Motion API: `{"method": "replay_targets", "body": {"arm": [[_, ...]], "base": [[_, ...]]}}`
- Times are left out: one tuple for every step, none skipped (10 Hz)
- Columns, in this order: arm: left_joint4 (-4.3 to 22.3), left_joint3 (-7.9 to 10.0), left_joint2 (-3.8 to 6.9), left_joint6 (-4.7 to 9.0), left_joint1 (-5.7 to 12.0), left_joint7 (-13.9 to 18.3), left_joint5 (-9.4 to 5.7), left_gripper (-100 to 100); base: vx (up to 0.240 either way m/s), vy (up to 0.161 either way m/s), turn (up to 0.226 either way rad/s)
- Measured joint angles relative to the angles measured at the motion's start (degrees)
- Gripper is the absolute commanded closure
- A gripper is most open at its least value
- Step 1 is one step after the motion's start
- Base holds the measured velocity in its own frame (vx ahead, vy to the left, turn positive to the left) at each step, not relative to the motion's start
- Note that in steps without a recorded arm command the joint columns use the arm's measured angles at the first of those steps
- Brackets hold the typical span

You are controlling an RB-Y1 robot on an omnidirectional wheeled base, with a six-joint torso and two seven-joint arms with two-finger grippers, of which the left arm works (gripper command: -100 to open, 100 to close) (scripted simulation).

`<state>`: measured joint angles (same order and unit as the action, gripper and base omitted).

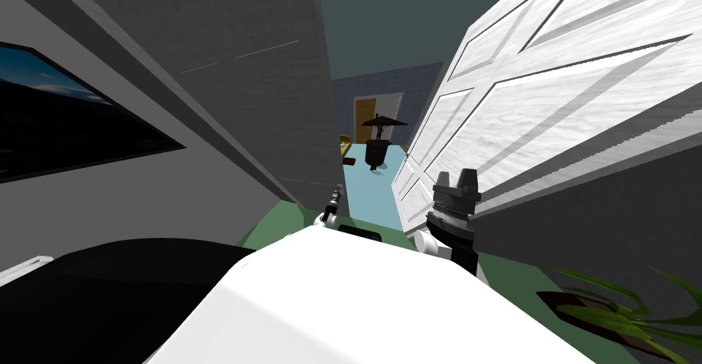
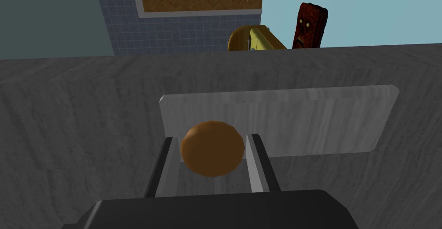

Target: Push the door open

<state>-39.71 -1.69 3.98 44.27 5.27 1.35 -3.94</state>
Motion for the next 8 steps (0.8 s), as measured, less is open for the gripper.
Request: {"method": "replay_targets", "body": {"arm": [[-0.5,0.32,0.25,-0.05,-0.24,-0.1,-0.17,100],[1.0,0.88,0.54,0.71,0.59,-0.1,-0.47,100],[1.2,1.43,0.57,0.91,0.75,-0.3,-0.73,100],[1.8,2.07,0.55,1.15,1.33,-0.7,-1.03,100],[0.7,2.48,0.62,0.67,0.85,-0.9,-1.22,100],[1.8,2.91,0.89,1.11,1.34,-0.9,-1.47,100],[3.3,3.53,0.88,1.8,1.99,-1.1,-1.79,100],[1.5,3.86,0.67,0.87,1.26,-1.5,-1.91,100]], "base": [[0.203,-0.077,0.04],[0.215,-0.063,0.049],[0.178,-0.062,0.051],[0.164,-0.053,0.038],[0.188,-0.041,0.052],[0.211,-0.043,0.044],[0.137,-0.028,0.034],[0.171,-0.035,0.089]]}}
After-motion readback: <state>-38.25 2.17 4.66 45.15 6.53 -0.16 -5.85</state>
